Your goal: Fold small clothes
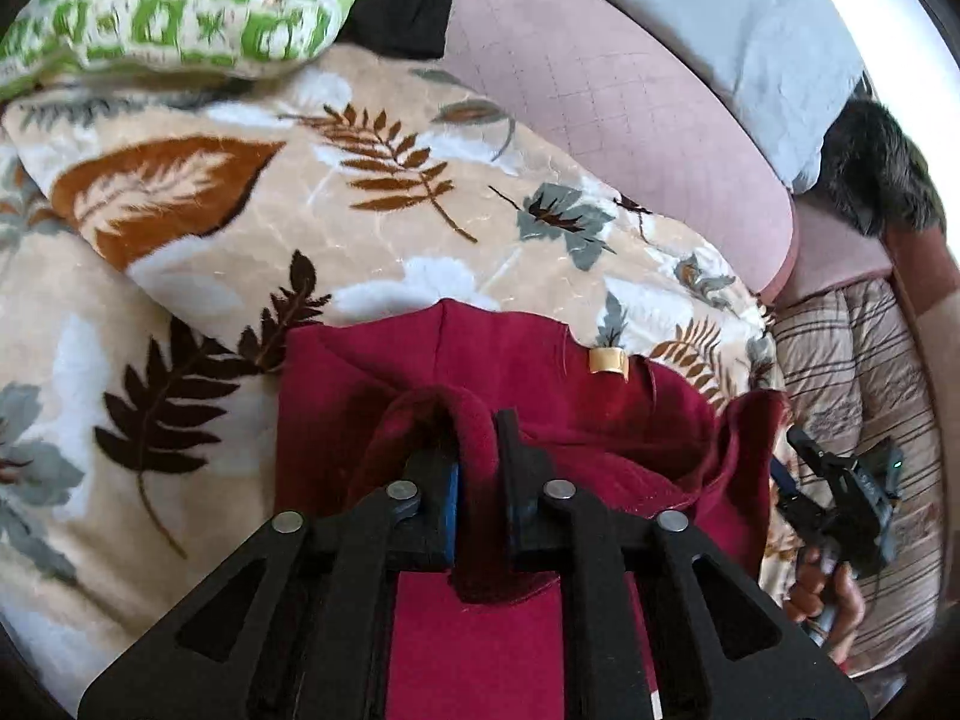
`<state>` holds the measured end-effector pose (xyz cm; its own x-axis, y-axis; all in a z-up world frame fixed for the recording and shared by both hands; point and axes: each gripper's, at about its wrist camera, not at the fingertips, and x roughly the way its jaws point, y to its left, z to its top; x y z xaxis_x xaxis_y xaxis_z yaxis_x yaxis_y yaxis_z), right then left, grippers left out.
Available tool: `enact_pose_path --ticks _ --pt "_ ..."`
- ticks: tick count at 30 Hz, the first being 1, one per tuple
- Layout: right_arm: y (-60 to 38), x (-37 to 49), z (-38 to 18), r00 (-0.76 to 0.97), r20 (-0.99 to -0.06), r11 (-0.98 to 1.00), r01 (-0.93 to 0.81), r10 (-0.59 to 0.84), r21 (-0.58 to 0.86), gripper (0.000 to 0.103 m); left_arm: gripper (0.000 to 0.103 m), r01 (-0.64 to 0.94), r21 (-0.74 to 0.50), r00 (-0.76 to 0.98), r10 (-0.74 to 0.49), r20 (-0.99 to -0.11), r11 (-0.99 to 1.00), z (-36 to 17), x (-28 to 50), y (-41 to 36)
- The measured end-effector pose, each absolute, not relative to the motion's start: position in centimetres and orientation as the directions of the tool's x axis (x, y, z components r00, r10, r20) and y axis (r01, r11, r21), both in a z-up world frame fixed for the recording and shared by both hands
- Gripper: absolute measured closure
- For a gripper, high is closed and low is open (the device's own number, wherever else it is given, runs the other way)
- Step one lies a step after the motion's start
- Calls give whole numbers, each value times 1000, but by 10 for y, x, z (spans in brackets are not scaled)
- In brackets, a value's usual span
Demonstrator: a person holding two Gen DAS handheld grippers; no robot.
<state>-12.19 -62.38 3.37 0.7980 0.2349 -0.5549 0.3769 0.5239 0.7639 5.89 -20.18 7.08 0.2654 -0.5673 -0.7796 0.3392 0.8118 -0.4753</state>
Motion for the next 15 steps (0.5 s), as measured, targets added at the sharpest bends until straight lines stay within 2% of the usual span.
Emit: enact_pose_path --ticks 2,3,4,6,8,10,12,14,15 --pt "-628 -128 43 822 -525 526 354 219 773 50 82 350 -503 254 -597 -761 790 79 59 -196" --pt "-626 -134 53 839 -495 543 314 225 778 50 64 366 -500 264 -603 -753 785 84 58 -194" --pt "-621 -138 60 843 -486 573 286 231 768 50 38 381 -476 301 -593 -747 793 93 55 -191" --pt "-604 -141 73 823 -520 670 257 226 697 50 26 387 -466 397 -600 -695 796 109 51 -183" --pt "-582 -135 79 789 -577 770 229 212 596 48 25 386 -497 399 -626 -670 777 114 53 -181" --pt "-568 -124 74 757 -625 826 221 191 519 35 25 369 -514 361 -629 -689 774 110 56 -184" --pt "-558 -109 63 715 -686 872 244 132 423 35 25 369 -510 358 -625 -693 777 106 54 -187" --pt "-555 -92 50 677 -732 896 272 82 352 39 25 381 -459 355 -586 -728 802 98 52 -197" --pt "-558 -83 41 658 -751 900 298 49 319 54 25 383 -409 358 -541 -761 828 89 53 -204"
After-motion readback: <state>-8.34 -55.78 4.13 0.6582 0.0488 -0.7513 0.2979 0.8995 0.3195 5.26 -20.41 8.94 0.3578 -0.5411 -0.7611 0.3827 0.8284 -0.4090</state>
